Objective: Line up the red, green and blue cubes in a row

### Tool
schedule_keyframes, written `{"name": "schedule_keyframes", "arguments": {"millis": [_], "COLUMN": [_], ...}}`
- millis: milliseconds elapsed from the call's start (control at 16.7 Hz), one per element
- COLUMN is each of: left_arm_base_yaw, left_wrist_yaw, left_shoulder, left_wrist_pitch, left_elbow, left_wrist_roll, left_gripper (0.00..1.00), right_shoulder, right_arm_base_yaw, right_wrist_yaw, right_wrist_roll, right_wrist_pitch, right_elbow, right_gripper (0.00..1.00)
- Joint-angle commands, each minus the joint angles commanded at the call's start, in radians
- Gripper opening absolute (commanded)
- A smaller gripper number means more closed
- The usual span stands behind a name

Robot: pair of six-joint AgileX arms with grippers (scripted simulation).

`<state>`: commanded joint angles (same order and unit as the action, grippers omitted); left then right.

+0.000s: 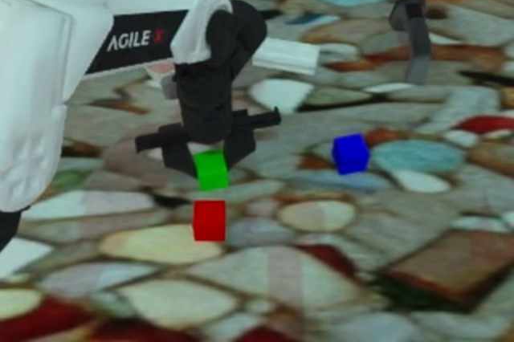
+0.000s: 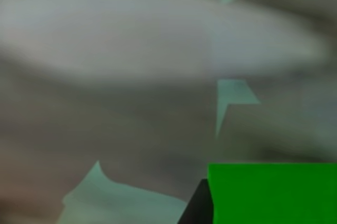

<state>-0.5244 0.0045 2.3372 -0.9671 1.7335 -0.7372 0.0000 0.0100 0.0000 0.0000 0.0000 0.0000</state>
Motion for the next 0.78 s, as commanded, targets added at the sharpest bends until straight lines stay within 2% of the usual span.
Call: {"name": "schedule_keyframes", "arguments": {"millis": [240,540,780], "left_arm_base_yaw": [0.004,0.018,0.021], "left_wrist_yaw": [-0.008,-0.008,-0.008], "left_shoulder": [-0.027,-0.076,-0.086], "left_wrist_pitch": [-0.052,-0.228,-0.248], "left_elbow": [0.035,0.154,0.170], "left_wrist_roll": [0.007,0.005,0.006], "left_gripper": [0.00,0.00,0.00], "right_shoulder": [0.000,0.000,0.000], "right_arm_base_yaw": [0.000,0.000,0.000], "right_wrist_yaw": [0.000,0.000,0.000], "right_wrist_roll": [0.000,0.000,0.000], "right_wrist_pitch": [0.000,0.000,0.000], "right_elbow": [0.000,0.000,0.000], "right_gripper": [1.00,1.00,1.00]}}
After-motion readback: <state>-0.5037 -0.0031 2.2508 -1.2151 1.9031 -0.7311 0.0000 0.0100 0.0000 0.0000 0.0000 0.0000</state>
